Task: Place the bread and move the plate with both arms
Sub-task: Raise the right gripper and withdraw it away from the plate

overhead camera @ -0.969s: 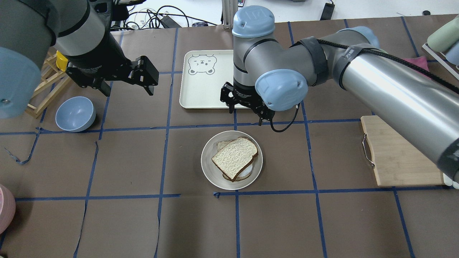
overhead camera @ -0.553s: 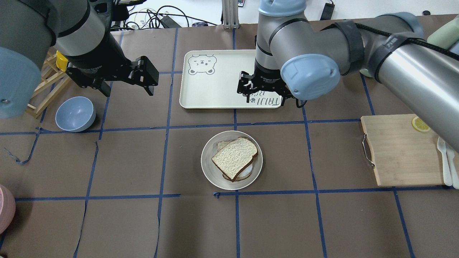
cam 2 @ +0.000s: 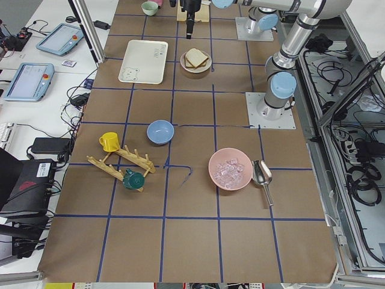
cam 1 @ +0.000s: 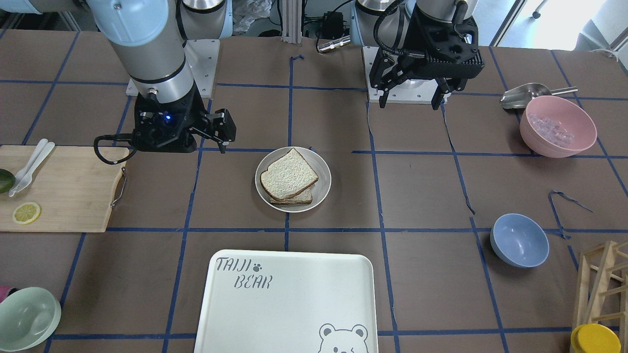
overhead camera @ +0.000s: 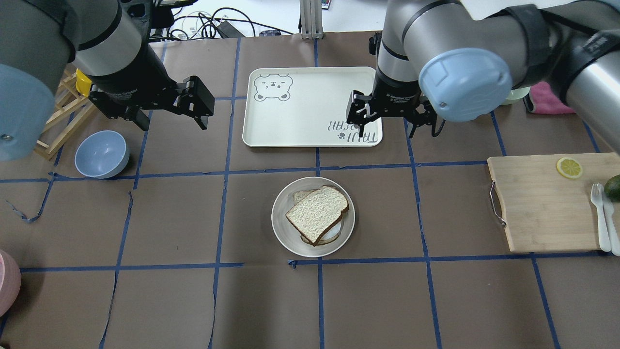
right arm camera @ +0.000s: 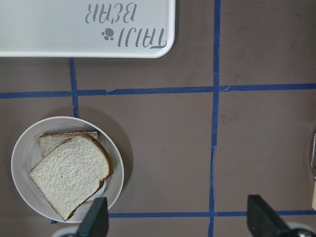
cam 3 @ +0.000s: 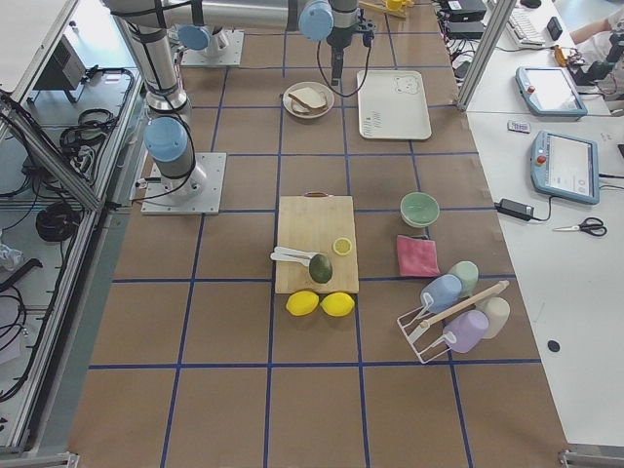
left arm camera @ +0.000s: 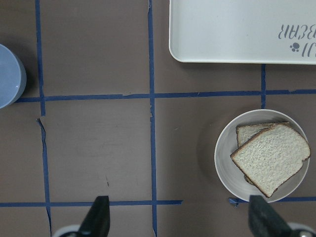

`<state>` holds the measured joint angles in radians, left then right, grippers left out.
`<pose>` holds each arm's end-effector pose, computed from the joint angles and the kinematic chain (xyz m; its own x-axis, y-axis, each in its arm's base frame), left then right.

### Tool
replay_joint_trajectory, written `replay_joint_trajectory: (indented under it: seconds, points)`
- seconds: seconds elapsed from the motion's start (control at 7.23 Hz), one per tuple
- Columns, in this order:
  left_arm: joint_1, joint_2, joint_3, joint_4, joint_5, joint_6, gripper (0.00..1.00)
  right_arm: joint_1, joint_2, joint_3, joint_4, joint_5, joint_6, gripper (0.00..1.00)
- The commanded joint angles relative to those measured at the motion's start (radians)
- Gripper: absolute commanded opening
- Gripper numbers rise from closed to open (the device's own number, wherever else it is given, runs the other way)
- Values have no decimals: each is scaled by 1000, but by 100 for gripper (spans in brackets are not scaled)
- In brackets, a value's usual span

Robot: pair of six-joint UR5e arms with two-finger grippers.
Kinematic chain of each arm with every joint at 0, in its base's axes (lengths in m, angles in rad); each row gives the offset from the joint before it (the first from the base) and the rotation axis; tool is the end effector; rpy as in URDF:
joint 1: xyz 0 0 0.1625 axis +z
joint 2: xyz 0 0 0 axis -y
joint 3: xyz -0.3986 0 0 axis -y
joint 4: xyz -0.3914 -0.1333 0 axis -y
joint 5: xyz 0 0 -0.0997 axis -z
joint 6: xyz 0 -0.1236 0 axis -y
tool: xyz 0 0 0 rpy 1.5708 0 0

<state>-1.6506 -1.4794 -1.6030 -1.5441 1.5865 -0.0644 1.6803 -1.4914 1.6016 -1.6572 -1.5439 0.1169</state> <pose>-0.1680 -0.4523 0.4680 -0.9998 0.0143 -0.0101 0.0151 0.9961 -0.0866 0.1923 -0.4993 0.3909 -0.9997 0.0080 -0.0239 0.0074 0.9996 0.0268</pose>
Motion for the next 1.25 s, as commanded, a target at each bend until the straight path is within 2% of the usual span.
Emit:
replay_joint_trajectory:
  seconds: [0.0,0.28,0.69,1.11]
  points:
    - [0,1,0,-1,0,0,100,-104,-50,-2,13,4,-68,100]
    - [0,1,-2,-1,0,0,100,-123,-75,0,19,2,-147,100]
    - [0,1,0,-1,0,0,100,-117,-116,3,23,14,-148,100]
    - [0,1,-2,-1,1,0,100,-114,-133,4,80,19,-148,100]
